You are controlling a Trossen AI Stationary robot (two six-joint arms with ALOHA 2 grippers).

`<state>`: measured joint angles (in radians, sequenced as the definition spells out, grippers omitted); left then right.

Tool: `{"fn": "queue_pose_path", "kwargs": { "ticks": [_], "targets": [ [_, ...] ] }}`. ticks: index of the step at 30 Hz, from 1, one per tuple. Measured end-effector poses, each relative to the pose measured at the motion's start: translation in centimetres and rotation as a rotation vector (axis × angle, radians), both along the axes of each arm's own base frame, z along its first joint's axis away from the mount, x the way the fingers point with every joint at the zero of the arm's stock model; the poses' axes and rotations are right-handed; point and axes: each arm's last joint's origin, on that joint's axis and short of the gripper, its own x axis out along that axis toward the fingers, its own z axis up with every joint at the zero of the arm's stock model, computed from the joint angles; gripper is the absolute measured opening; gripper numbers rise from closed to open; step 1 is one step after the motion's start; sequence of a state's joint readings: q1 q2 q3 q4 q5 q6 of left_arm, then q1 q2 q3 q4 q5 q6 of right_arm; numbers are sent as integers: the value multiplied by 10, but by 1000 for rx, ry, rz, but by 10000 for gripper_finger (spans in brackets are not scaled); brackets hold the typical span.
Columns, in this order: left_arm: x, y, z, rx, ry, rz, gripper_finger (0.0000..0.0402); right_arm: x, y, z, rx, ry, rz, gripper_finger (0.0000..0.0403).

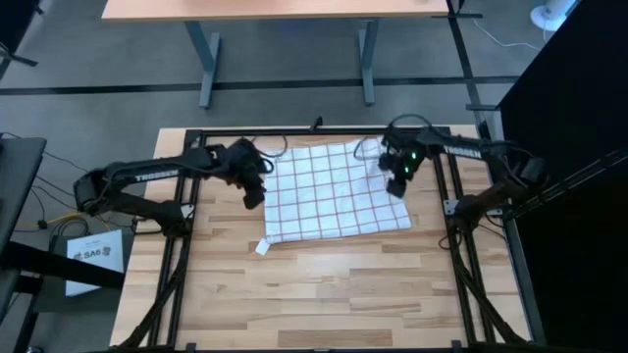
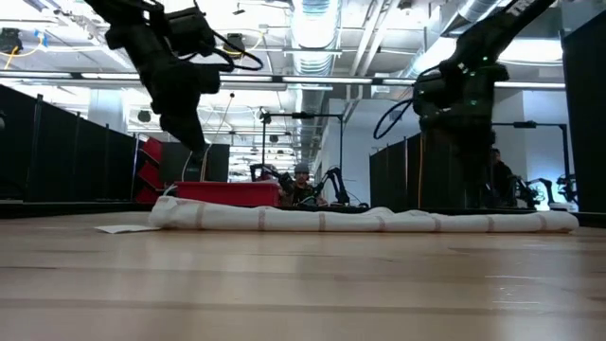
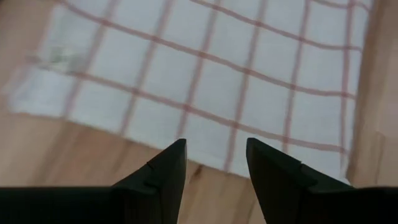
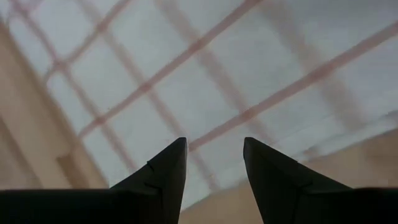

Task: Roll towel
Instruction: Fold the white patterned towel

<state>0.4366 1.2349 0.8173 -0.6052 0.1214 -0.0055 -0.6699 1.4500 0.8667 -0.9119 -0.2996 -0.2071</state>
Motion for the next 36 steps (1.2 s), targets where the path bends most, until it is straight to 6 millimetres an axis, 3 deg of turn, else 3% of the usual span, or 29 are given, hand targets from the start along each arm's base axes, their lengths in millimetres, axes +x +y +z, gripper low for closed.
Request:
{"fn": "queue_pose_path", "kwargs": {
  "ticks": [3, 8, 12, 31, 36],
  "targets": [
    [8, -3, -6, -1, 7, -24, 153, -1, 19, 0, -34, -26, 26, 146],
    [14, 0, -12, 4, 9, -19, 153, -4, 29, -9, -123, -23, 16, 146],
    [17, 2, -13, 13, -4, -10, 153, -3, 33, -18, -105, -5, 15, 146],
    [16, -1, -14, 41, 17, -74, 153, 8, 89, -48, -55, -32, 33, 146],
    [24, -10, -11, 163, 1, -186, 153, 10, 97, -51, -76, -42, 18, 146]
  ]
}}
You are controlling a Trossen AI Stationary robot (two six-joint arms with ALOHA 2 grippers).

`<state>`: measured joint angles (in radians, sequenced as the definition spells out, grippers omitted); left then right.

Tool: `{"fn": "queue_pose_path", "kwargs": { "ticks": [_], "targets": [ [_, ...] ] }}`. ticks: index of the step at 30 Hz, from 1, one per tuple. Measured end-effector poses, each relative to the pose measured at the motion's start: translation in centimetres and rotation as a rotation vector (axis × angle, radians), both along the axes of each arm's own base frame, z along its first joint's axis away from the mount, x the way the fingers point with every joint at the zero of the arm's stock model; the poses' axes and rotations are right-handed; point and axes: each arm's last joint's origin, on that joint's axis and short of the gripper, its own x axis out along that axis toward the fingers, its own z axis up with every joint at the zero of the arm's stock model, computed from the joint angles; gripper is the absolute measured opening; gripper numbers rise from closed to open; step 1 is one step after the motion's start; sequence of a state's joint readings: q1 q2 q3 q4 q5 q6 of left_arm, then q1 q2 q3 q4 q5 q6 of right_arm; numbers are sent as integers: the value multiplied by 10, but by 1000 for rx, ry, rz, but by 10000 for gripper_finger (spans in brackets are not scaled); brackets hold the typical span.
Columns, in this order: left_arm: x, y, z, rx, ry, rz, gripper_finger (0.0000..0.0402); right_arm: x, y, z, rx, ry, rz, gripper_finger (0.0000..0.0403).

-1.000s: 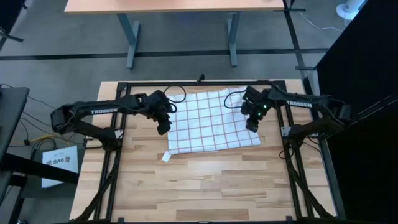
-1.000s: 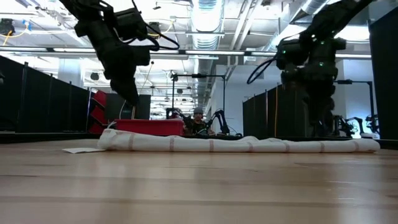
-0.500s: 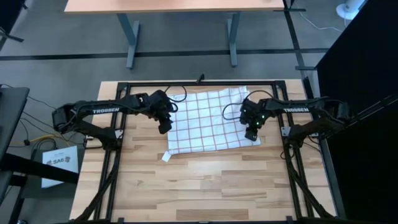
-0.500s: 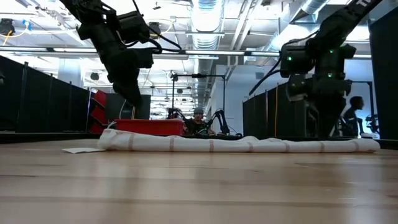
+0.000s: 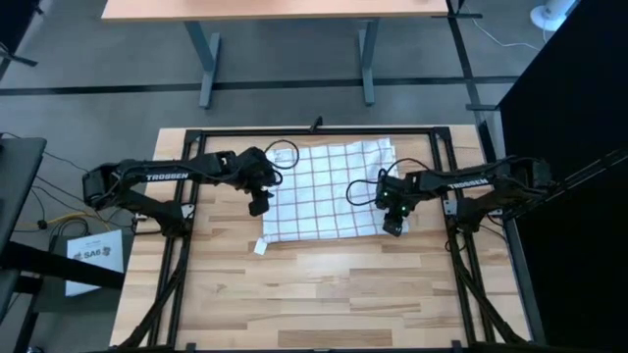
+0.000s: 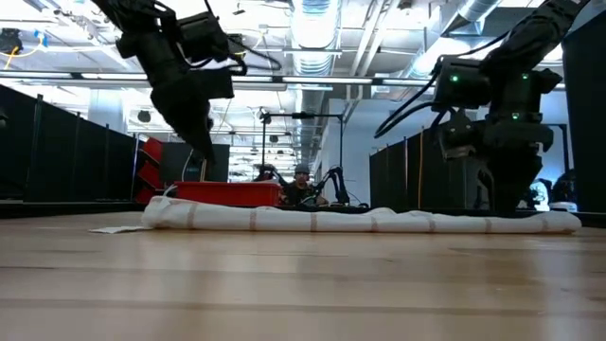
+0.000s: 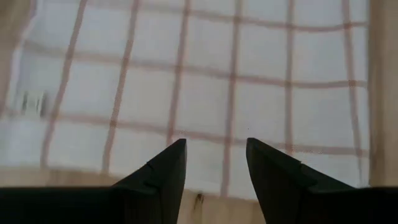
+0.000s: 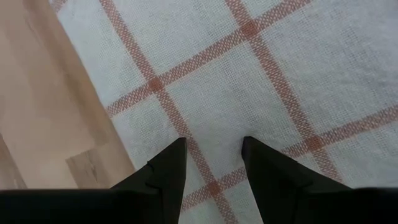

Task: Roll towel
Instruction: Fold the white patterned towel

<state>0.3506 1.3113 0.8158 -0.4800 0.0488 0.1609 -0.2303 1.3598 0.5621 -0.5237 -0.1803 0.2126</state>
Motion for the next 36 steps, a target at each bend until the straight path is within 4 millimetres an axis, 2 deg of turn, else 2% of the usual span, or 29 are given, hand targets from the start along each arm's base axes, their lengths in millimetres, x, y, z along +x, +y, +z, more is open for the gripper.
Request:
{"fn": "queue_pose_path", "kwargs": {
  "ticks": [2, 5, 8, 12, 17, 21, 29, 36],
  "targets": [
    [4, 0, 3, 38, -37, -1, 153, 0, -1, 0, 0, -3, -12, 146],
    [11, -2, -12, 13, 29, -14, 153, 0, -2, 0, -1, -5, -17, 146],
    [19, -19, -37, -72, 157, -69, 153, 0, -2, 0, -4, -6, -12, 146],
    [35, -46, -52, -95, 216, -150, 153, 0, -3, 0, -10, -6, -5, 146],
    [44, -66, -74, -111, 294, -165, 153, -1, -5, -1, -26, -11, 31, 146],
    [48, -79, -78, -127, 294, -134, 153, -4, -2, -5, -29, -2, 48, 146],
    [36, -109, -74, -136, 346, -114, 153, -1, 31, -6, -29, 4, 202, 146],
    [20, -133, -86, -108, 380, -108, 153, 3, 65, -7, 25, -11, 173, 146]
  ]
}}
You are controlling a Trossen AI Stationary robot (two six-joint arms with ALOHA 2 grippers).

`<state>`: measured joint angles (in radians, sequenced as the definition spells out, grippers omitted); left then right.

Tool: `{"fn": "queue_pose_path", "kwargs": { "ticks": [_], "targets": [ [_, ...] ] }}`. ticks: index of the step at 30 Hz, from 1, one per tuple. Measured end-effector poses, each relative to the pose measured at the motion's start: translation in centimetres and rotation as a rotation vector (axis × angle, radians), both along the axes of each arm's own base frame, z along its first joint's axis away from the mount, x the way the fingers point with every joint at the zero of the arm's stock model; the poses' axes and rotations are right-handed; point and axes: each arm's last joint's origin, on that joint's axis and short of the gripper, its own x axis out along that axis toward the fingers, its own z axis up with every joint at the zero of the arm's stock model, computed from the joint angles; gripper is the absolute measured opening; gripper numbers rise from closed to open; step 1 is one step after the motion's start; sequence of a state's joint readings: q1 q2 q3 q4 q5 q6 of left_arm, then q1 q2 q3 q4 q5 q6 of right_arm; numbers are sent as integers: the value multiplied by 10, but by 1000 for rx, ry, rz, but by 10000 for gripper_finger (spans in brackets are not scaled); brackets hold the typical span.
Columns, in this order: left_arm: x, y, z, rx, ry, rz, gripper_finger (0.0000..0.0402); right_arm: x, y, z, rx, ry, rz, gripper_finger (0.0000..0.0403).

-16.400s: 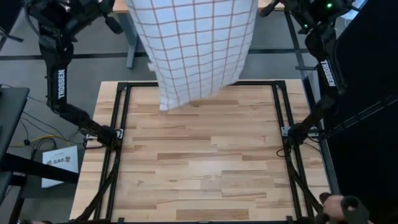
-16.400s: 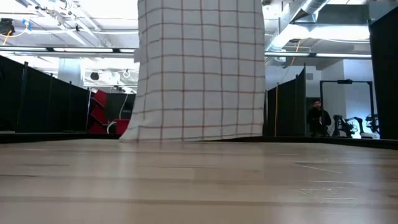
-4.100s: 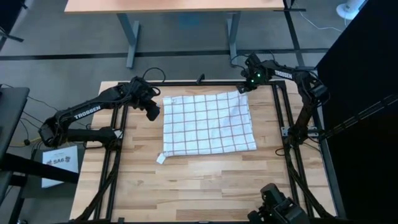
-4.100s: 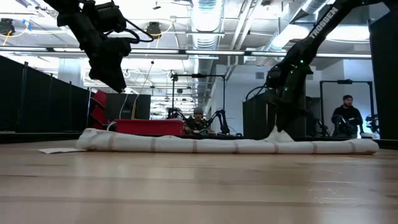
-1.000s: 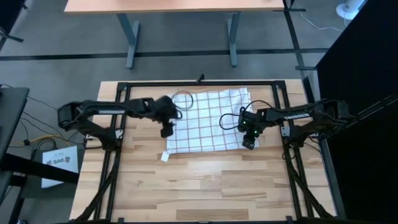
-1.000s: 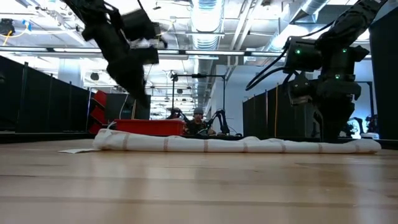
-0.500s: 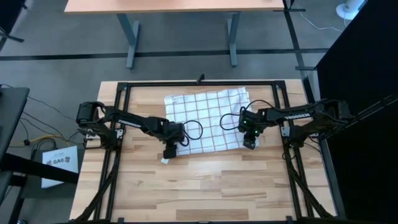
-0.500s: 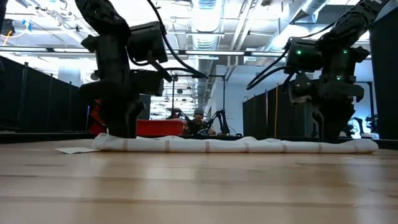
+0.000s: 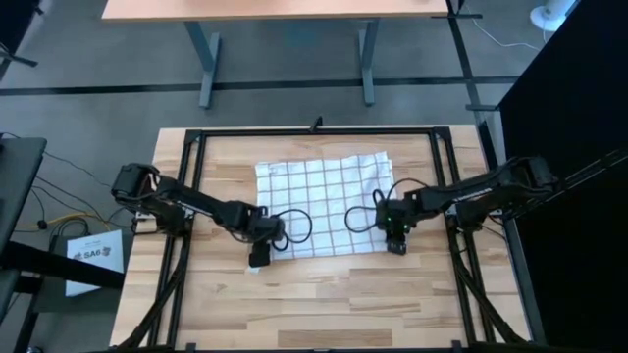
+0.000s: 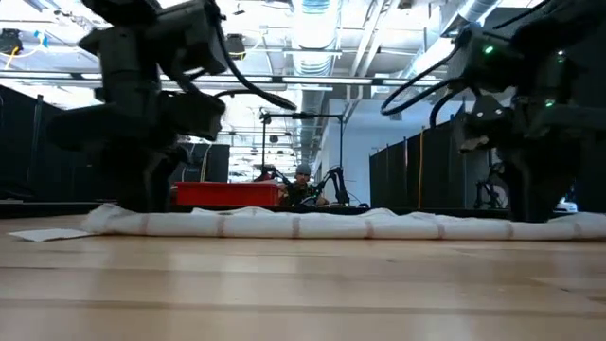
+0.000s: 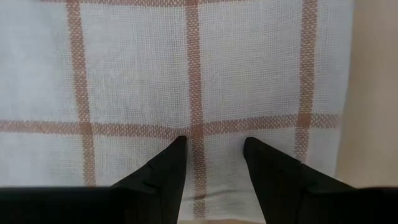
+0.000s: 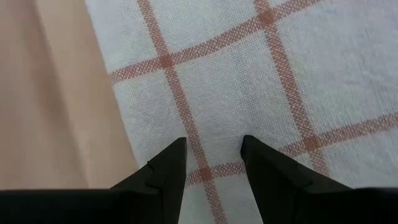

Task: Roll towel
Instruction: Fold the white patterned towel

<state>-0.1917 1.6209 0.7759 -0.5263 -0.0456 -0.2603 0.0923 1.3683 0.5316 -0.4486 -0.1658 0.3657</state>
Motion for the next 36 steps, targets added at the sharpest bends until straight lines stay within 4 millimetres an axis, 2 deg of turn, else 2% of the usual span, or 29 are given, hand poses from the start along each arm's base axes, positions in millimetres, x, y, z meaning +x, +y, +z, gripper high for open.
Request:
{"fn": "queue_pose_path", "kwargs": {
  "ticks": [11, 20, 26, 33, 36],
  "targets": [
    [-27, -21, 7, 5, -40, 13, 153, 20, 76, -11, 151, -55, -36, 146],
    [-37, -55, 7, -9, -91, -12, 153, 26, 121, -12, 169, -36, -40, 146],
    [-37, -60, 13, 3, -72, -17, 153, 22, 130, -7, 187, -33, -33, 146],
    [-19, -73, 55, 47, -81, -279, 153, 29, 135, 35, 166, -189, 60, 146],
    [-17, -80, 63, 31, -98, -354, 153, 24, 139, 34, 133, -146, 89, 146]
  ]
}}
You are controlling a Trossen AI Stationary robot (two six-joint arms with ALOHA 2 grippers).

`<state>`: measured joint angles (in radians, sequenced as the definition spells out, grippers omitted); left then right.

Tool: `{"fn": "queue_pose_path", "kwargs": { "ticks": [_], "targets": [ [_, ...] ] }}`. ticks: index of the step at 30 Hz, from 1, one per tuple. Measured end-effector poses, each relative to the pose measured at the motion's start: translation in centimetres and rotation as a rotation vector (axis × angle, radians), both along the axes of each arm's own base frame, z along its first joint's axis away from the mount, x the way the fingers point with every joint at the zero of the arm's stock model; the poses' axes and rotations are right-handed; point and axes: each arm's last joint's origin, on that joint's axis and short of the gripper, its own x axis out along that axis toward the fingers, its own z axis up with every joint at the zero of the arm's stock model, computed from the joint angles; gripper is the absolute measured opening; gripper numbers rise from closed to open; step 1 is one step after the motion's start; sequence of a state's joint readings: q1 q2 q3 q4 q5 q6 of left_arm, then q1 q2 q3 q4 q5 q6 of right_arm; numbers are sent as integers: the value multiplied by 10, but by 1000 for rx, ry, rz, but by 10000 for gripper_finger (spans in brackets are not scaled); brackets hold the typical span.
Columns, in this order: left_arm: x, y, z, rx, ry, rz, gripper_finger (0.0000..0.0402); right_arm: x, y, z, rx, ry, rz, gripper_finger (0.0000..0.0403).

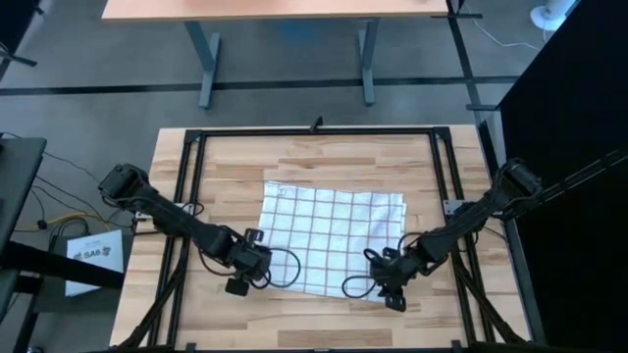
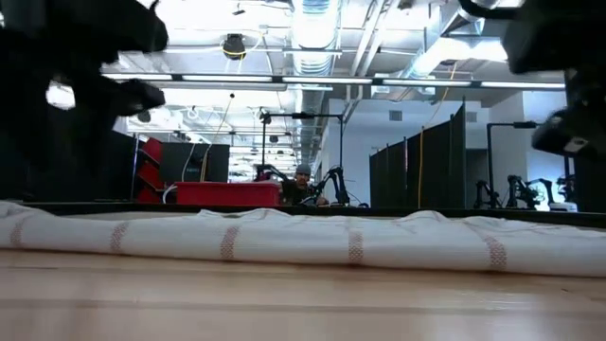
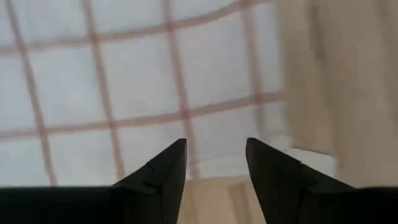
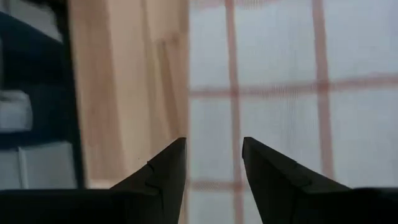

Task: Roll towel
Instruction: Fold the white patterned towel

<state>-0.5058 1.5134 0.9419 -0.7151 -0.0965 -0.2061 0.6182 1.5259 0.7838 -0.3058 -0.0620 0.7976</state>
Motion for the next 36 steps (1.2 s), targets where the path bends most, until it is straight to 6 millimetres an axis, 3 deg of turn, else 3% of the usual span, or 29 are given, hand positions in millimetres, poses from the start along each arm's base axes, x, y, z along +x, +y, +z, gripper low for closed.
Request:
{"fn": "queue_pose_path", "kwargs": {
  "ticks": [7, 10, 17, 22, 30, 36],
  "targets": [
    [-5, -14, 4, -80, 17, 54, 153, -14, 16, 2, -24, 16, 30, 146],
    [1, -29, 11, -65, 38, 69, 152, -21, 18, 1, -66, 41, 42, 146],
    [36, -82, 16, 246, 155, -12, 153, -29, 28, 17, -242, -4, 23, 146],
    [46, -107, 2, 341, 106, 16, 153, -26, 36, 32, -234, -48, 40, 146],
    [35, -97, -14, 413, 76, 91, 156, -14, 30, 35, -110, 26, -41, 193],
    [20, -82, -25, 318, 31, 151, 160, 4, 25, 21, -117, 22, -74, 244]
  ]
}}
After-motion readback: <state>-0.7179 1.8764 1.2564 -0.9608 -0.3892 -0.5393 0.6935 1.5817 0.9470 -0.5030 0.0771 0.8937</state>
